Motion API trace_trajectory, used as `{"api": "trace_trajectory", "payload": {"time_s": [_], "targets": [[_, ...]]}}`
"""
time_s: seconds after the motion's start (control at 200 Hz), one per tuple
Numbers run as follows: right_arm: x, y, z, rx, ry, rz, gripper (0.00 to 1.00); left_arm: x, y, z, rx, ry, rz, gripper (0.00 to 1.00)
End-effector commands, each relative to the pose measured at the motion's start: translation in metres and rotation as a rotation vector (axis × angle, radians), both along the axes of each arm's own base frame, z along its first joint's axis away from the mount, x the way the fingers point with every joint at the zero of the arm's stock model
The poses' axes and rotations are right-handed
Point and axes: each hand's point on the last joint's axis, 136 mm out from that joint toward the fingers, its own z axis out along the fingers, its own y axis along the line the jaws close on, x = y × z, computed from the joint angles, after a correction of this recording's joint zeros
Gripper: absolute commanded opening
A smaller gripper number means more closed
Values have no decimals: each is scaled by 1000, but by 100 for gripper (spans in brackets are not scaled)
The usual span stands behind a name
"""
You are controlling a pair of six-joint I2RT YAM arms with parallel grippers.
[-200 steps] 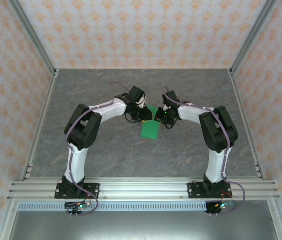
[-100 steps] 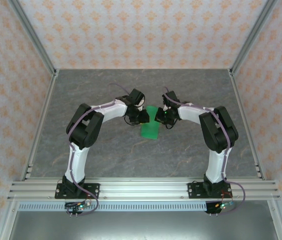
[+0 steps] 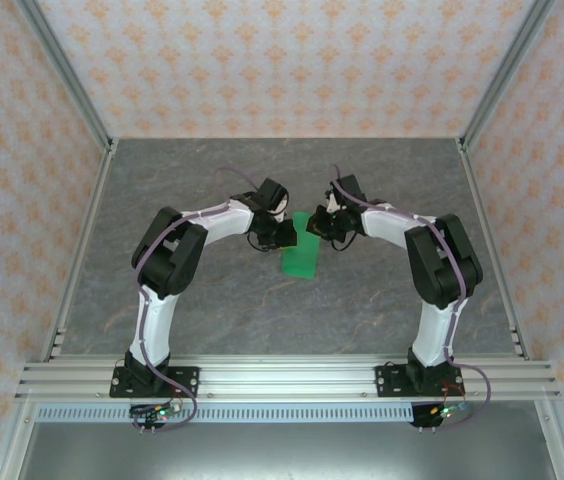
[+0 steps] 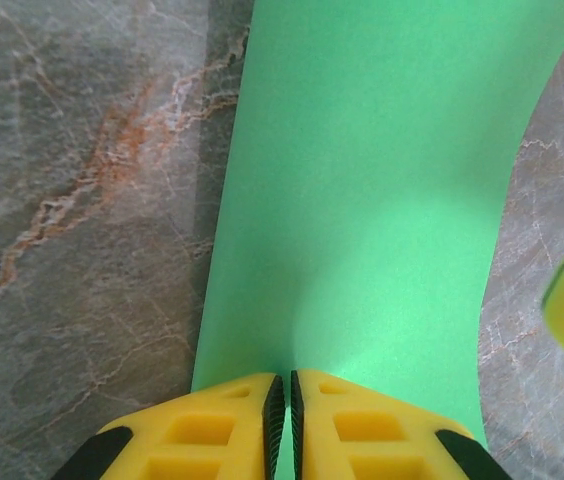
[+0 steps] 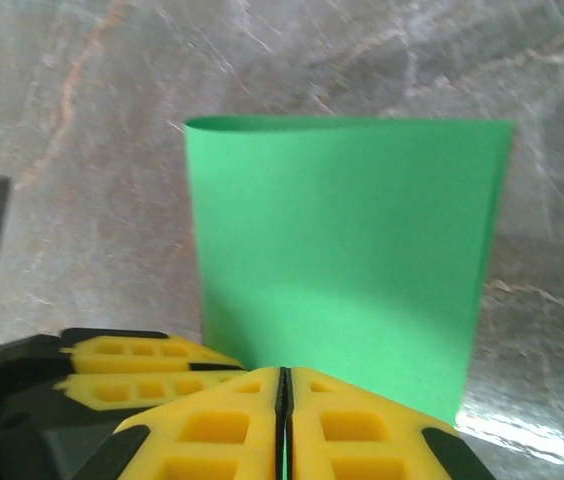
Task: Fold a paper plane with a square sheet of paper (fold left side to right side)
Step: Hold the square sheet of paper at the center of the table, then first fold the square sheet of paper in half at the center of the table.
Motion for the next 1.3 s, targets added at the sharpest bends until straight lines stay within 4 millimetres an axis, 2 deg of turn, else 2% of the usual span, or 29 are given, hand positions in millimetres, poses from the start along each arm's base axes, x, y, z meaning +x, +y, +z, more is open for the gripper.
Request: {"api": "trace_trajectory", "payload": {"time_s": [0.0,0.17,0.41,0.746,0.921,1.141,1.296], "targets": [[23,16,20,78,-57,5,12,-23,17,-32,90,84,-4,16],[38,29,12,99,-42,16,12,-23,17,-32,88,85,-4,16],[40,30,-20,57,21,13,12,-23,16,-31,82,82,-11,16],[32,7,-58,-127,99,1,12,-28,12,-21,46,70,-37,16],[27,0,-67,-163,132,-7,12,-47,13,-18,2,85,-69,16],[25,-1,-70,-174,142,-4,12,-81,12,-20,-49,117,-140,16],[26,-2,-72,-178,148,-5,12,-101,15,-13,-71,117,-190,15]]}}
